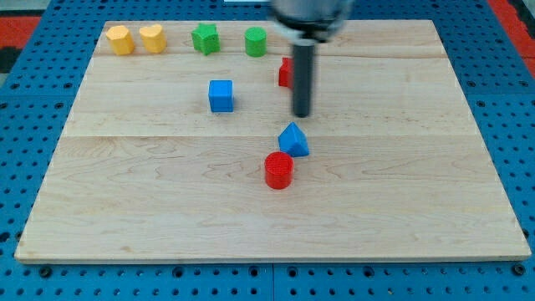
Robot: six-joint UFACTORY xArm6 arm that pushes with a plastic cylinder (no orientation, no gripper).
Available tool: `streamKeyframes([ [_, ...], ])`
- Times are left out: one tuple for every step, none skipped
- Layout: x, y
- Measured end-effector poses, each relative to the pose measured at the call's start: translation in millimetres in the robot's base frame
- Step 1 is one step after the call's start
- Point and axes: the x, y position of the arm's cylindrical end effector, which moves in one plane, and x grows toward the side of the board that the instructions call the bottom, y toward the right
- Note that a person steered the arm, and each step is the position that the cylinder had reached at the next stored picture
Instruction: Push the red star to the right of blue cube
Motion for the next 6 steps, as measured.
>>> streamKeyframes([
  [-51,47],
  [-93,48],
  [-88,13],
  [-74,-37],
  [-97,-22],
  [-108,-38],
])
